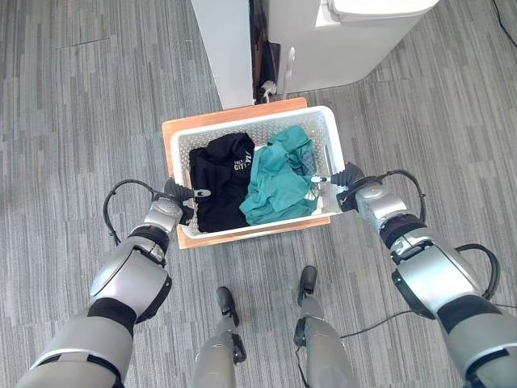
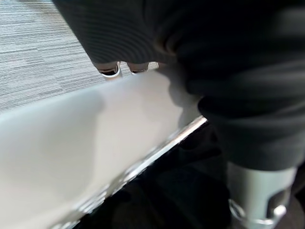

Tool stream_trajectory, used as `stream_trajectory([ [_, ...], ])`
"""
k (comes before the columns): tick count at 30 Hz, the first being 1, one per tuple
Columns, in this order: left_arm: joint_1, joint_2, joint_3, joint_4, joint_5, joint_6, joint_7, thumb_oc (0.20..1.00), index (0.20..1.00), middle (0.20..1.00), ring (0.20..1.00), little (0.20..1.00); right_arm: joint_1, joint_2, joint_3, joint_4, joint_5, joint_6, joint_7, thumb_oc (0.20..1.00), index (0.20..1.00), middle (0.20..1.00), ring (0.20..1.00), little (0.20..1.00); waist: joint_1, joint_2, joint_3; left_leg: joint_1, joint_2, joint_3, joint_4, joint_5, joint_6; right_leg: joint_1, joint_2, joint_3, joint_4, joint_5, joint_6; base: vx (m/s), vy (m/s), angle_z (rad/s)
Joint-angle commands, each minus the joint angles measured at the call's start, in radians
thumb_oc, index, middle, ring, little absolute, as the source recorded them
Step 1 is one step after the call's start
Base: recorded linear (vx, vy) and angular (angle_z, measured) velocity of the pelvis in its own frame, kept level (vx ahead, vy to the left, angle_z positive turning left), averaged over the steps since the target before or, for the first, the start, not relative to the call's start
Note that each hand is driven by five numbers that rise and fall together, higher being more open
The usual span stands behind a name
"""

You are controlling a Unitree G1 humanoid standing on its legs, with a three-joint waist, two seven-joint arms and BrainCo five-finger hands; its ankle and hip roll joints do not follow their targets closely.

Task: Grab the laundry basket,head to the washer,open it,put in the laundry and shut it.

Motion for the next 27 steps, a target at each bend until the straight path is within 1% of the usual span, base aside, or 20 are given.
stream_trajectory([
  [1, -0.211, -0.023, -0.08, 0.025, 0.026, -0.06, 0.016, 1.0, 1.0, 1.0, 1.0, 1.0, -0.148, 0.04, 0.02, 0.019, -0.007, -0.067, 0.004, 1.0, 1.0, 1.0, 1.0, 1.0, -0.002, 0.015, 0.042, -0.046, -0.011, -0.102, -0.079, 0.085, -0.007, 0.06, -0.059, 0.043, -0.001, 0.007, 0.165, -0.02, 0.006, 0.17],
  [2, -0.208, -0.026, -0.072, 0.027, 0.007, -0.063, 0.015, 1.0, 1.0, 1.0, 1.0, 1.0, -0.142, 0.048, 0.016, 0.003, -0.002, -0.071, 0.002, 1.0, 1.0, 1.0, 1.0, 1.0, 0.0, 0.015, 0.042, -0.04, -0.011, -0.096, -0.079, 0.082, -0.006, 0.065, -0.06, 0.039, -0.001, 0.009, 0.167, -0.02, 0.006, 0.1],
  [3, -0.208, -0.026, -0.072, 0.027, 0.007, -0.064, 0.015, 0.947, 0.947, 0.947, 0.947, 0.947, -0.142, 0.048, 0.016, 0.003, -0.002, -0.071, 0.002, 1.0, 1.0, 1.0, 1.0, 1.0, 0.0, 0.015, 0.042, -0.04, -0.011, -0.096, -0.079, 0.082, -0.006, 0.065, -0.06, 0.039, -0.001, 0.009, 0.167, 0.0, 0.0, 0.0],
  [4, -0.205, -0.029, -0.069, 0.026, -0.005, -0.066, 0.015, 0.592, 0.592, 0.592, 0.592, 0.592, -0.138, 0.052, 0.015, -0.002, 0.001, -0.073, 0.003, 0.906, 0.906, 0.906, 0.906, 0.906, 0.001, 0.015, 0.041, -0.037, -0.01, -0.093, -0.079, 0.082, -0.006, 0.067, -0.06, 0.039, -0.001, 0.009, 0.167, 0.0, 0.001, -0.05],
  [5, -0.19, -0.041, -0.054, 0.022, -0.056, -0.072, 0.007, 0.52, 0.52, 0.52, 0.52, 0.52, -0.131, 0.055, 0.011, -0.009, 0.022, -0.073, 0.006, 0.821, 0.821, 0.821, 0.821, 0.821, 0.001, 0.017, 0.04, -0.034, -0.009, -0.092, -0.079, 0.082, -0.007, 0.069, -0.059, 0.037, -0.001, 0.007, 0.165, 0.0, 0.0, 0.0],
  [7, -0.187, -0.045, -0.051, 0.021, -0.066, -0.073, 0.006, 0.482, 0.482, 0.482, 0.482, 0.482, -0.129, 0.057, 0.008, -0.012, 0.029, -0.074, 0.006, 0.79, 0.79, 0.79, 0.79, 0.79, 0.001, 0.017, 0.038, -0.032, -0.009, -0.092, -0.079, 0.081, -0.007, 0.07, -0.059, 0.037, -0.001, 0.007, 0.165, 0.0, 0.0, 0.02],
  [8, -0.184, -0.046, -0.051, 0.018, -0.069, -0.074, 0.006, 0.373, 0.373, 0.373, 0.373, 0.373, -0.127, 0.057, 0.007, -0.018, 0.027, -0.075, 0.005, 0.771, 0.771, 0.771, 0.771, 0.771, 0.001, 0.018, 0.036, -0.031, -0.01, -0.091, -0.079, 0.08, -0.007, 0.071, -0.059, 0.037, -0.001, 0.007, 0.165, 0.0, 0.0, 0.0],
  [9, -0.18, -0.049, -0.05, 0.016, -0.077, -0.074, 0.004, 0.313, 0.313, 0.313, 0.313, 0.313, -0.123, 0.056, 0.01, -0.025, 0.026, -0.075, 0.004, 0.752, 0.752, 0.752, 0.752, 0.752, 0.001, 0.019, 0.035, -0.031, -0.01, -0.091, -0.079, 0.08, -0.007, 0.071, -0.06, 0.037, -0.001, 0.007, 0.165, 0.0, 0.015, 0.04],
  [10, -0.175, -0.051, -0.049, 0.014, -0.083, -0.073, 0.001, 0.275, 0.275, 0.275, 0.275, 0.275, -0.118, 0.058, 0.01, -0.031, 0.032, -0.076, 0.005, 0.736, 0.736, 0.736, 0.736, 0.736, 0.0, 0.021, 0.034, -0.03, -0.01, -0.09, -0.079, 0.079, -0.007, 0.073, -0.06, 0.037, -0.001, 0.006, 0.164, 0.0, 0.013, 0.05],
  [11, -0.175, -0.051, -0.049, 0.013, -0.088, -0.074, 0.0, 0.266, 0.266, 0.266, 0.266, 0.266, -0.116, 0.059, 0.01, -0.034, 0.036, -0.076, 0.006, 0.652, 0.652, 0.652, 0.652, 0.652, 0.0, 0.022, 0.032, -0.028, -0.01, -0.09, -0.079, 0.079, -0.007, 0.074, -0.06, 0.037, -0.001, 0.005, 0.164, 0.0, 0.013, 0.03],
  [12, -0.173, -0.053, -0.048, 0.012, -0.094, -0.075, 0.001, 0.2, 0.2, 0.2, 0.2, 0.2, -0.113, 0.059, 0.01, -0.038, 0.041, -0.075, 0.007, 0.561, 0.561, 0.561, 0.561, 0.561, -0.001, 0.023, 0.032, -0.027, -0.011, -0.09, -0.079, 0.078, -0.007, 0.076, -0.061, 0.036, -0.001, 0.005, 0.164, 0.0, 0.0, 0.0],
  [15, -0.168, -0.054, -0.037, 0.008, -0.133, -0.081, 0.0, 0.2, 0.2, 0.2, 0.2, 0.2, -0.104, 0.062, -0.004, -0.039, 0.091, -0.079, 0.007, 0.351, 0.351, 0.351, 0.351, 0.351, -0.002, 0.027, 0.027, -0.027, -0.012, -0.092, -0.079, 0.078, -0.007, 0.077, -0.062, 0.034, -0.001, 0.004, 0.164, 0.0, 0.0, 0.0],
  [16, -0.165, -0.054, -0.031, 0.005, -0.146, -0.08, -0.004, 0.2, 0.2, 0.2, 0.2, 0.2, -0.1, 0.063, -0.009, -0.039, 0.107, -0.08, 0.008, 0.297, 0.297, 0.297, 0.297, 0.297, -0.002, 0.028, 0.026, -0.027, -0.012, -0.093, -0.079, 0.078, -0.007, 0.077, -0.062, 0.034, -0.001, 0.004, 0.164, 0.0, 0.0, 0.0],
  [17, -0.155, -0.058, -0.024, -0.003, -0.174, -0.082, -0.011, 0.2, 0.2, 0.2, 0.2, 0.2, -0.091, 0.068, -0.026, -0.047, 0.15, -0.086, 0.005, 0.2, 0.2, 0.2, 0.2, 0.2, -0.003, 0.03, 0.026, -0.027, -0.013, -0.093, -0.079, 0.078, -0.007, 0.076, -0.062, 0.036, -0.001, 0.004, 0.164, 0.0, 0.0, 0.0],
  [18, -0.155, -0.058, -0.024, -0.003, -0.174, -0.082, -0.011, 0.2, 0.2, 0.2, 0.2, 0.2, -0.09, 0.068, -0.026, -0.047, 0.15, -0.086, 0.005, 0.2, 0.2, 0.2, 0.2, 0.2, -0.003, 0.03, 0.025, -0.027, -0.013, -0.093, -0.079, 0.078, -0.007, 0.076, -0.062, 0.036, -0.001, 0.004, 0.164, 0.0, 0.0, 0.0],
  [22, -0.129, -0.066, -0.004, -0.035, -0.234, -0.093, -0.017, 0.2, 0.2, 0.2, 0.2, 0.2, -0.052, 0.073, -0.069, -0.096, 0.227, -0.108, -0.003, 0.2, 0.2, 0.2, 0.2, 0.2, -0.005, 0.037, 0.023, -0.029, -0.015, -0.092, -0.079, 0.077, -0.008, 0.074, -0.063, 0.037, -0.001, 0.002, 0.164, 0.0, 0.0, 0.0],
  [24, -0.118, -0.073, 0.012, -0.048, -0.272, -0.097, -0.02, 0.2, 0.2, 0.2, 0.2, 0.2, -0.019, 0.089, -0.116, -0.124, 0.359, -0.125, -0.001, 0.2, 0.2, 0.2, 0.2, 0.2, -0.005, 0.04, 0.021, -0.03, -0.015, -0.092, -0.079, 0.075, -0.009, 0.073, -0.063, 0.038, -0.001, 0.001, 0.165, 0.0, 0.0, 0.0],
  [25, -0.113, -0.076, 0.025, -0.045, -0.307, -0.094, -0.024, 0.2, 0.2, 0.2, 0.2, 0.2, -0.004, 0.103, -0.156, -0.134, 0.473, -0.137, 0.004, 0.2, 0.2, 0.2, 0.2, 0.2, -0.006, 0.042, 0.019, -0.029, -0.015, -0.093, -0.079, 0.074, -0.009, 0.074, -0.064, 0.038, -0.001, 0.0, 0.165, 0.0, 0.0, 0.0],
  [27, -0.098, -0.082, 0.037, -0.053, -0.349, -0.096, -0.03, 0.2, 0.2, 0.2, 0.2, 0.2, 0.008, 0.11, -0.178, -0.16, 0.505, -0.144, 0.0, 0.2, 0.2, 0.2, 0.2, 0.2, -0.007, 0.045, 0.018, -0.027, -0.016, -0.091, -0.079, 0.073, -0.011, 0.076, -0.064, 0.039, -0.001, -0.002, 0.166, 0.0, 0.0, 0.0],
])
